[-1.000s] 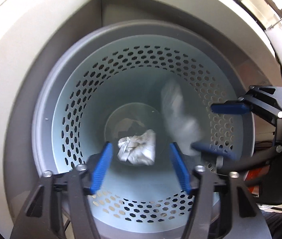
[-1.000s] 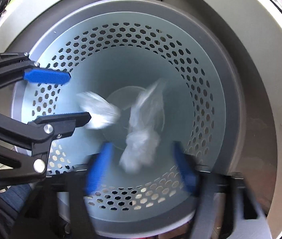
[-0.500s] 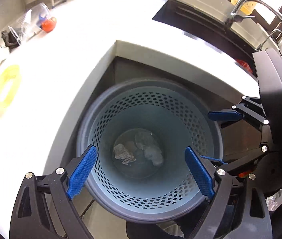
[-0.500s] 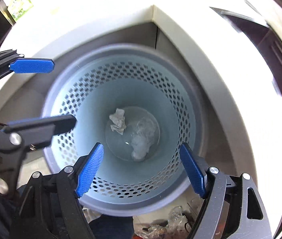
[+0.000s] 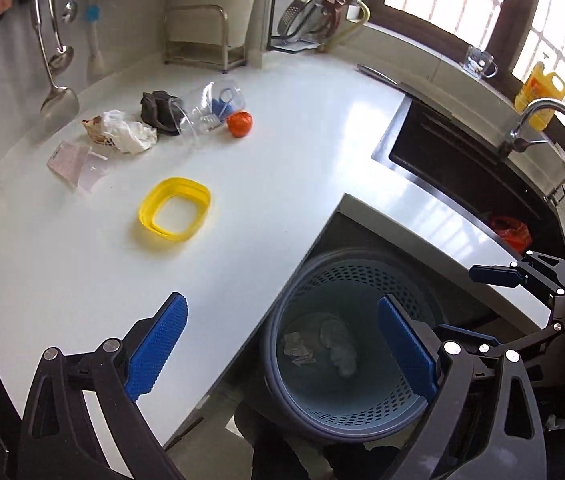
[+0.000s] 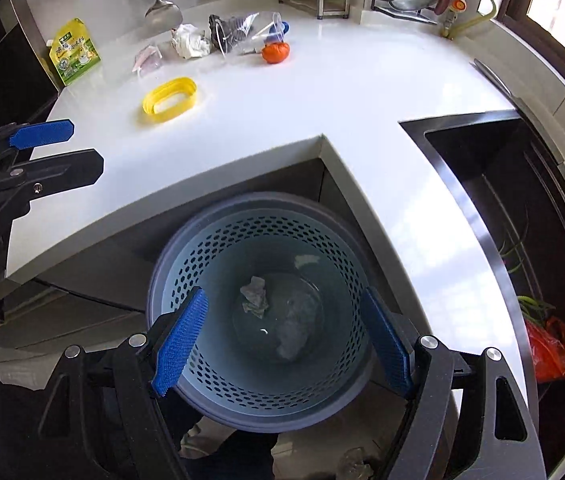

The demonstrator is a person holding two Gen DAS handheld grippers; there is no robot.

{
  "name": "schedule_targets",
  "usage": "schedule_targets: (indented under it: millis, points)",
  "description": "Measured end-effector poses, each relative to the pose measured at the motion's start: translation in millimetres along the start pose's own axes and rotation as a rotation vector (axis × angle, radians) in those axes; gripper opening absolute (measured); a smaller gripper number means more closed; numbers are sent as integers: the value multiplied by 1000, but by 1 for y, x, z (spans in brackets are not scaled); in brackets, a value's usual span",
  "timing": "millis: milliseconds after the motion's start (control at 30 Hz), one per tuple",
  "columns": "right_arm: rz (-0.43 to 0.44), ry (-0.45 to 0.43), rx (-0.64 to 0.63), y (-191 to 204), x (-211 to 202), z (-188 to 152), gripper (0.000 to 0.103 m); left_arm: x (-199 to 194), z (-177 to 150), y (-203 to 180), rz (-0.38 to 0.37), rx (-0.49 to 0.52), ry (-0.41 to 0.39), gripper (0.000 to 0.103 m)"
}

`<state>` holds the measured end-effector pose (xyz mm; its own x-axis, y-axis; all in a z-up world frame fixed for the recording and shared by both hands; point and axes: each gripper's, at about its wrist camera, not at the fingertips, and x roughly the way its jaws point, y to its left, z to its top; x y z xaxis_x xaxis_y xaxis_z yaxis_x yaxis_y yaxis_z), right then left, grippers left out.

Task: Collect trash
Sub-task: 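Move both tools back over the countertop toward the yellow lid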

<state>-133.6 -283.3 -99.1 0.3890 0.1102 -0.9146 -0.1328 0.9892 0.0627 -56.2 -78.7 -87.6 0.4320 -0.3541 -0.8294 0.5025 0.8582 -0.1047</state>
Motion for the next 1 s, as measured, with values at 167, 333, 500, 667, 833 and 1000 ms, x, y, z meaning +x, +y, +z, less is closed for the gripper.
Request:
schedule_targets:
  millis: [167, 333, 500, 667, 833, 1000]
  points:
    - [5, -52, -27, 17, -8, 17, 75, -14, 7, 20, 38, -57, -39, 95]
    - [12, -94, -58, 33, -3, 38, 76, -31, 19, 34, 58, -99, -90, 96]
    - [19, -128, -77, 46, -10, 57, 76, -38, 26, 49, 82, -125, -104, 96]
    - [24, -166, -68, 51, -21, 75, 76, -27, 30, 62, 90, -143, -86, 96]
    - [30, -198, -45, 50, -33, 88, 76, 4, 31, 72, 88, -153, -49, 96]
    - [33, -213, -14, 47, -38, 99, 77, 44, 36, 81, 106, -127, -8, 96]
